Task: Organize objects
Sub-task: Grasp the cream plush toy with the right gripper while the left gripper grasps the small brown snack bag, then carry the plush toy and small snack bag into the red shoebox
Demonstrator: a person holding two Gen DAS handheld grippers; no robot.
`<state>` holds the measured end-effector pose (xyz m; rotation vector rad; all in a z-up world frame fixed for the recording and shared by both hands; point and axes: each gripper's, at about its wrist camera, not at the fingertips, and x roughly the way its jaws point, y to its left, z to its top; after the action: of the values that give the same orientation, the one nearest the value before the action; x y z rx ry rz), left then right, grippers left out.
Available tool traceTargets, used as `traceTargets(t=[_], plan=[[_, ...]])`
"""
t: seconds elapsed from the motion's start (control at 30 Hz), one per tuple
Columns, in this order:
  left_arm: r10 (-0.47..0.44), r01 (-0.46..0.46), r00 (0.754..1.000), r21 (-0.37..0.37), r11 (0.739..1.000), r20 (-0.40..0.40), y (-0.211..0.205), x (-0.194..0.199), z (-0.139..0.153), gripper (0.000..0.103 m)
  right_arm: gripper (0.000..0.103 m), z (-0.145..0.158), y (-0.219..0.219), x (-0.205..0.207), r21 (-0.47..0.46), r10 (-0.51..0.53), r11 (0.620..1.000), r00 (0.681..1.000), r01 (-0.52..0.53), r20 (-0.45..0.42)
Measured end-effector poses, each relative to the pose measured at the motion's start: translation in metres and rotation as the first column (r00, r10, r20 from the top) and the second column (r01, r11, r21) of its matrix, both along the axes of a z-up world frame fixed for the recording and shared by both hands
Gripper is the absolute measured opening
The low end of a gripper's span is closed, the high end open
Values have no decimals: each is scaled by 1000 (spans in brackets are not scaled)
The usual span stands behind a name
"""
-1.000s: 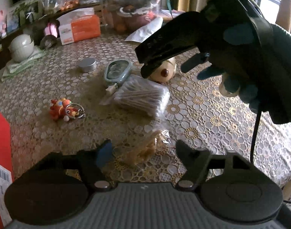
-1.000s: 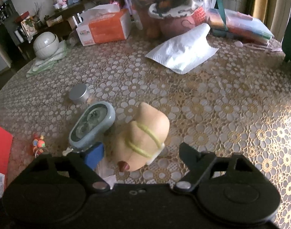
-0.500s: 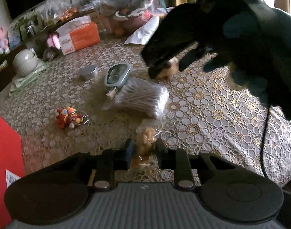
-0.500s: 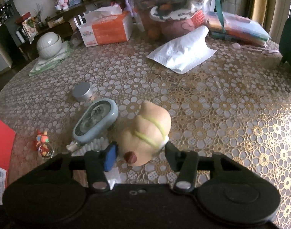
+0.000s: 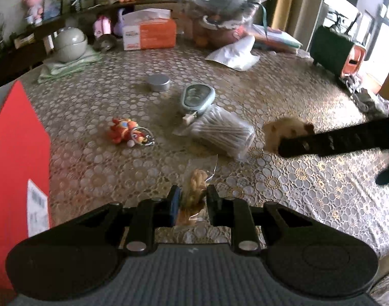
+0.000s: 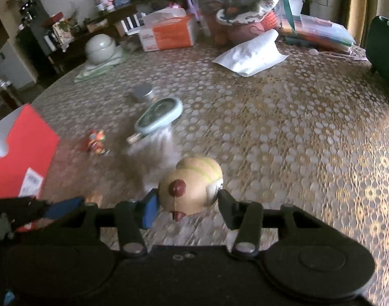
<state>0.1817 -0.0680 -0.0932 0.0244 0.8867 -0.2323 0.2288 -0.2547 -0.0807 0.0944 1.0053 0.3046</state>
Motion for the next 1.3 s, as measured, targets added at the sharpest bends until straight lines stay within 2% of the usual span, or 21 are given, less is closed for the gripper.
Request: traceTargets(t=[0.27, 0.57, 0.8, 1.3], plan=[[19, -19, 1000, -33, 999, 12, 10, -23, 13, 21, 48, 16, 15, -42, -13, 46, 999, 998, -45, 45], [46, -42, 998, -94, 995, 38, 32, -53, 43, 21, 48, 47, 37, -81, -13, 110, 994, 989, -110, 101], [75, -67, 995, -133, 989, 60, 59, -72, 68, 21, 48, 69, 62, -103, -20, 159, 987, 977, -158, 144], [161, -140, 979, -158, 977, 129, 132, -102, 105, 21, 48, 106, 141, -129, -33, 280, 959, 932, -280, 232]])
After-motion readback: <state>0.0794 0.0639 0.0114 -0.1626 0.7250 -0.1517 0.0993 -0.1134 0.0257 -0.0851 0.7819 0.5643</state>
